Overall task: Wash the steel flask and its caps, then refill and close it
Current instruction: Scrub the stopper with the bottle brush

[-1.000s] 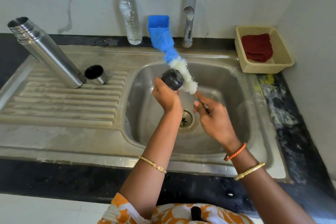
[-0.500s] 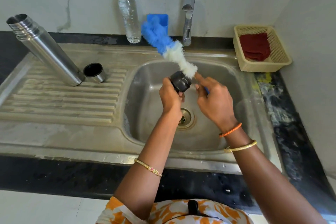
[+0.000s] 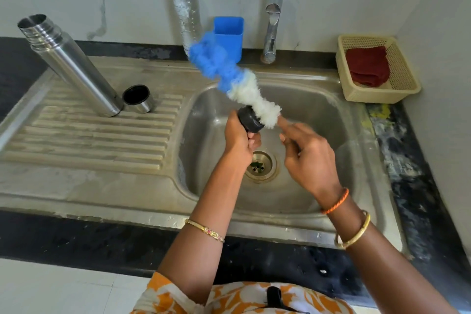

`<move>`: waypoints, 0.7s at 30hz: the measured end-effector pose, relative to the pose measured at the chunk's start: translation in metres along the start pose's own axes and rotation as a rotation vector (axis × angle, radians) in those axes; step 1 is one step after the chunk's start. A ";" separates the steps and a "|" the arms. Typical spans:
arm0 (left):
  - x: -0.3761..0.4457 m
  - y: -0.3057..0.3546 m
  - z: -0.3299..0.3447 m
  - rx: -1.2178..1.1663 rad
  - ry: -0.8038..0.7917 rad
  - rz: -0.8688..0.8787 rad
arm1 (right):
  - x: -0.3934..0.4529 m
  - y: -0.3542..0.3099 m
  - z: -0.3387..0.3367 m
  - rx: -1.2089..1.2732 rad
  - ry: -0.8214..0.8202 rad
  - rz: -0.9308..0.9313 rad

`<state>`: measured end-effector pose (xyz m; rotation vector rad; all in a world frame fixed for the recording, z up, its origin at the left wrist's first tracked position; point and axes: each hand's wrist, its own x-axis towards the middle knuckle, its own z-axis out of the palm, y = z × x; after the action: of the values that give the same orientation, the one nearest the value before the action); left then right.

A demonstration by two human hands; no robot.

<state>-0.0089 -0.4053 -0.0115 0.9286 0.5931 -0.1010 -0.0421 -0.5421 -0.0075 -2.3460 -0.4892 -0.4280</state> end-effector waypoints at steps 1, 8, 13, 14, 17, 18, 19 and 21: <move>0.001 0.000 -0.001 0.003 -0.007 -0.014 | -0.004 -0.002 0.001 -0.023 -0.001 -0.011; -0.002 -0.009 0.005 0.049 0.010 -0.099 | 0.006 0.007 0.000 -0.106 0.030 -0.004; 0.005 -0.012 0.003 0.022 0.103 -0.121 | 0.006 0.007 0.002 -0.114 -0.049 0.027; 0.004 -0.013 0.005 0.011 0.111 -0.145 | 0.011 0.012 0.004 -0.088 -0.079 0.099; 0.003 -0.018 0.005 -0.036 0.078 -0.223 | 0.019 0.026 0.005 -0.013 -0.160 0.294; 0.002 -0.018 0.003 -0.076 0.060 -0.227 | 0.020 0.029 0.003 0.041 -0.165 0.348; 0.002 -0.016 0.001 -0.116 0.042 -0.223 | 0.021 0.030 0.000 0.092 -0.168 0.395; 0.003 -0.014 -0.005 -0.145 0.029 -0.222 | 0.020 0.031 -0.006 0.153 -0.181 0.450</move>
<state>-0.0126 -0.4097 -0.0256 0.7223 0.7200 -0.2407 -0.0110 -0.5630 -0.0126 -2.2660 -0.0617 0.0321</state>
